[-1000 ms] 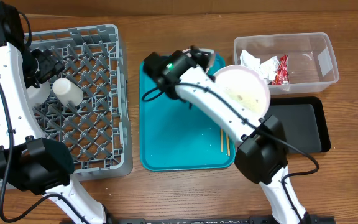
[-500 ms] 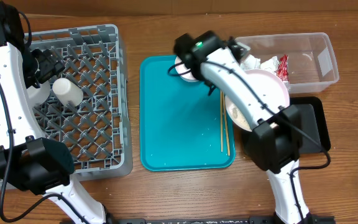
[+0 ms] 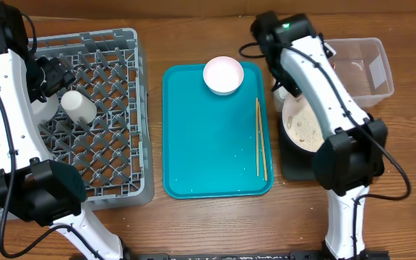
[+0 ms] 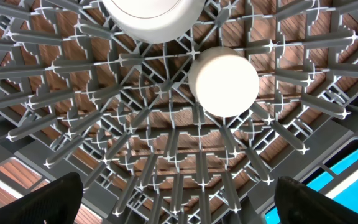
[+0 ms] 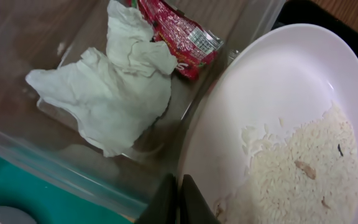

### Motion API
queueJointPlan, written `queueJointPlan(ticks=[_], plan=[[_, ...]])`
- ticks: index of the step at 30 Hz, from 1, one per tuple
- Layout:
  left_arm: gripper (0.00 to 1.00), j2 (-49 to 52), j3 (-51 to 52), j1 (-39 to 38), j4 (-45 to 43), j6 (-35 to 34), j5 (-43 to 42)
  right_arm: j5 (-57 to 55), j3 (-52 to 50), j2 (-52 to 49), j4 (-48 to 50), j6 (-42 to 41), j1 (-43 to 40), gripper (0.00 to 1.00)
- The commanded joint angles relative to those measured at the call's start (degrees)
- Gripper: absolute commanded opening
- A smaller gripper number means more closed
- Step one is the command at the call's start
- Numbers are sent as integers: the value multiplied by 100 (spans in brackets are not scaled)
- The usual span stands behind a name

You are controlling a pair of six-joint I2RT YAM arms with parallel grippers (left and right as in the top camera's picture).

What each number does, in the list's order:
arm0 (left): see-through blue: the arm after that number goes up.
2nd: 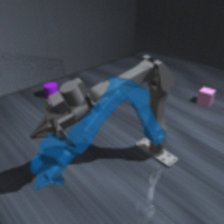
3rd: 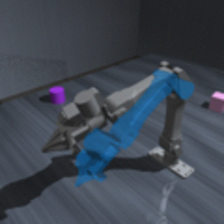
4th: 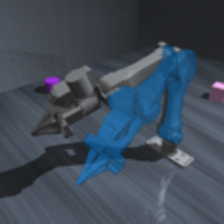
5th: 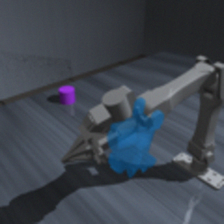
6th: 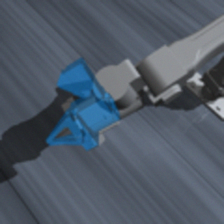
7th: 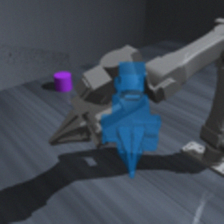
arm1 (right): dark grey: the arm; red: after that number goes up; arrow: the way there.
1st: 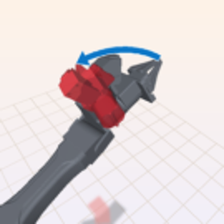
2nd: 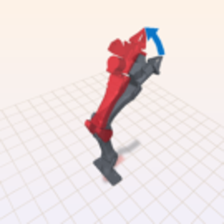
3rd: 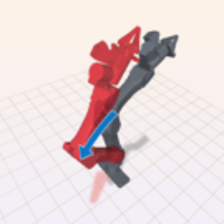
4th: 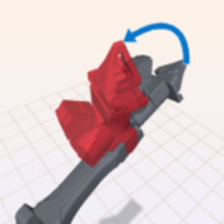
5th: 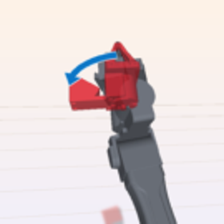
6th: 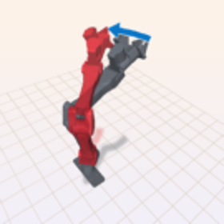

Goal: Sort waste into correct bins and load items into the dishwasher
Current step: 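Lift the plate and carry it right over the black tray, then tilt the plate with the right gripper to dump rice onto the black tray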

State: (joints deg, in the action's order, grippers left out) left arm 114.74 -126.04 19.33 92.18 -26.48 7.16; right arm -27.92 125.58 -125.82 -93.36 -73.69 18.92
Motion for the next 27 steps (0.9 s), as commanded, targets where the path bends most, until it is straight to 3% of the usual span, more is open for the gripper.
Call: queueJointPlan(ticks=[1, 16, 27], plan=[[100, -151, 20, -17, 11, -55, 92, 343, 179, 439, 68, 48, -282, 4], [100, -151, 20, -17, 11, -55, 92, 1478, 177, 807, 334, 931, -1150, 3], [100, -151, 20, -17, 11, -55, 92, 2221, 116, 807, 330, 922, -1423, 3]])
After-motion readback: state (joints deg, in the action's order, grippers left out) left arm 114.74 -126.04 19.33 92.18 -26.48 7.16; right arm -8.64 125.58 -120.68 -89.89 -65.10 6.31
